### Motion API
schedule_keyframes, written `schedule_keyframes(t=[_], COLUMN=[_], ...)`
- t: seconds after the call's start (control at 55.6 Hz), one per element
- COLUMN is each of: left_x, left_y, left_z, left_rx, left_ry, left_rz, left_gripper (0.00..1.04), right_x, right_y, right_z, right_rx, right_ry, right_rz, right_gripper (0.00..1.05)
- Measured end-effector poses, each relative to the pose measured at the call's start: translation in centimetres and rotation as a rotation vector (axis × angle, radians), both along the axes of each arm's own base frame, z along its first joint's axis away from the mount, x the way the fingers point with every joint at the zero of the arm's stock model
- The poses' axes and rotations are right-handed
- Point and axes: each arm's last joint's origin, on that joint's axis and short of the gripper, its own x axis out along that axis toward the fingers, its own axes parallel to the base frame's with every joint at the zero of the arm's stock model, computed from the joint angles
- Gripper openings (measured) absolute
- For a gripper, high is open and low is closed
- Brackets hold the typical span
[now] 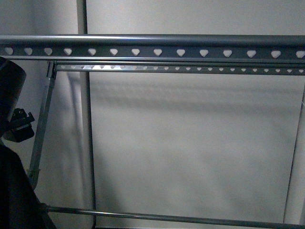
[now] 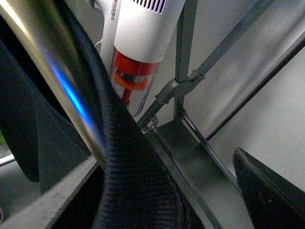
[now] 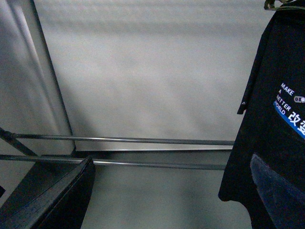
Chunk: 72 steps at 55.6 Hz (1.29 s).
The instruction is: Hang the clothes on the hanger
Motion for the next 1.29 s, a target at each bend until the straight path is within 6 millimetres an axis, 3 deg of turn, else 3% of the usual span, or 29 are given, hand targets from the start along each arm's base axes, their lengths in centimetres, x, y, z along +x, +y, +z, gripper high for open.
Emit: schedule_keyframes(t=[0.126, 0.342, 0.467, 0.683, 0.917, 1.169, 1.294], left_x=[0.2, 0.2, 0.0, -2.0, -8.9, -9.4, -10.1], left_y=[0.0, 0.2, 0.8, 0.9, -2.4, -3.1, -2.6], left_z=[1.0, 0.9, 0.4, 0.1, 0.3, 0.3, 0.2], left_rx=[0.001, -0.031, -0.063, -0.069, -0.091, -0.029, 0.028], left_ry=[0.004, 0.045, 0.031, 0.058, 0.043, 0.087, 0.178], left_rz=[-0.006, -0.025, -0.01, -0.148, -0.581, -0.691, -1.177], left_gripper=[0.56, 0.2, 0.07, 0.06, 0.06, 0.06, 0.06], right_x=[0.0, 0.0, 0.0, 0.0, 0.0, 0.0, 0.0], right_y=[0.0, 0.0, 0.0, 0.0, 0.0, 0.0, 0.0], right_z=[0.0, 0.0, 0.0, 0.0, 0.0, 0.0, 0.0], right_rx=[0.0, 0.0, 0.0, 0.0, 0.0, 0.0, 0.0], right_ry=[0.0, 0.0, 0.0, 0.0, 0.0, 0.0, 0.0], right_rz=[0.0, 0.0, 0.0, 0.0, 0.0, 0.0, -0.001], right_gripper=[0.97, 0.97, 0.97, 0.97, 0.97, 0.97, 0.97])
